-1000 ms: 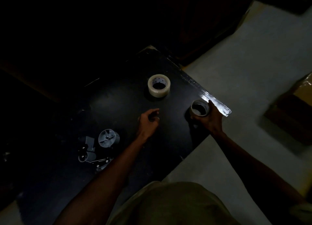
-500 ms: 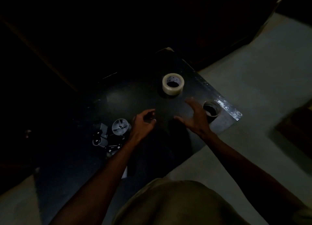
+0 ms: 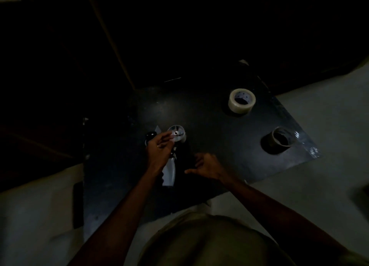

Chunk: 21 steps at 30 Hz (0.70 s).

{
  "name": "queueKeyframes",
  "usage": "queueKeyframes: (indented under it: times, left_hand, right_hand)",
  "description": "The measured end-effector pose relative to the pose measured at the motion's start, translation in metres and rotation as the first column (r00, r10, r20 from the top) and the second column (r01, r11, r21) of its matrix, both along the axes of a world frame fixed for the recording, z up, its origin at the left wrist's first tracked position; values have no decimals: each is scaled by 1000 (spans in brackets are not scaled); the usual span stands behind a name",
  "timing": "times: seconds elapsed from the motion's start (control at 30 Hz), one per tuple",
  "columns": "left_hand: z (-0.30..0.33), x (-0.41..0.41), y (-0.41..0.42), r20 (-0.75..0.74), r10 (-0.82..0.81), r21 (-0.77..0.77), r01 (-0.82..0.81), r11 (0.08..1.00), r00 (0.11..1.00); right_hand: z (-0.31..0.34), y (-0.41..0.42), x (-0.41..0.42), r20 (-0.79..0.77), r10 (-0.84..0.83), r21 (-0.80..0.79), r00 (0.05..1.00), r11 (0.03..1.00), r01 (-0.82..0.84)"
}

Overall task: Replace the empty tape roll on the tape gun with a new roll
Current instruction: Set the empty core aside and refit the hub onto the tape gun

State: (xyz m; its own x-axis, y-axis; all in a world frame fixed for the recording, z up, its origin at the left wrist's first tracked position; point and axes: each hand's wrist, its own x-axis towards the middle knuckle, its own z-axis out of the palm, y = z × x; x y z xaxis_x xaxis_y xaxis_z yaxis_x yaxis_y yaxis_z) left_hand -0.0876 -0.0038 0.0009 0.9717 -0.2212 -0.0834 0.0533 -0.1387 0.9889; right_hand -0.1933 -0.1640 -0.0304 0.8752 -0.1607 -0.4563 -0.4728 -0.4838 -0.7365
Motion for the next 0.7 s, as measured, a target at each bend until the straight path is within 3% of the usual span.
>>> queueKeyframes:
  times: [0.13,0.3,0.47,0.7]
  left_hand:
    - [0,-9,28,-10,98,-6,-98,995,995]
    - [-3,-23,47,-224,237,-85,-261,962,945]
    - [-10,-31,60,-310,271,-54,-301,952,911]
    - [-9,-38,68,-433,282,-44,-333,942,856]
  right_hand:
    - [-17,27,5,-72,-60,198,996,978,73]
    - [-12,56,15,-149,-106,387,983,909,156]
    - [-23,75,24,-271,-186,571,944,759,313]
    - [-33,99,40,-346,-197,735,917,551,396]
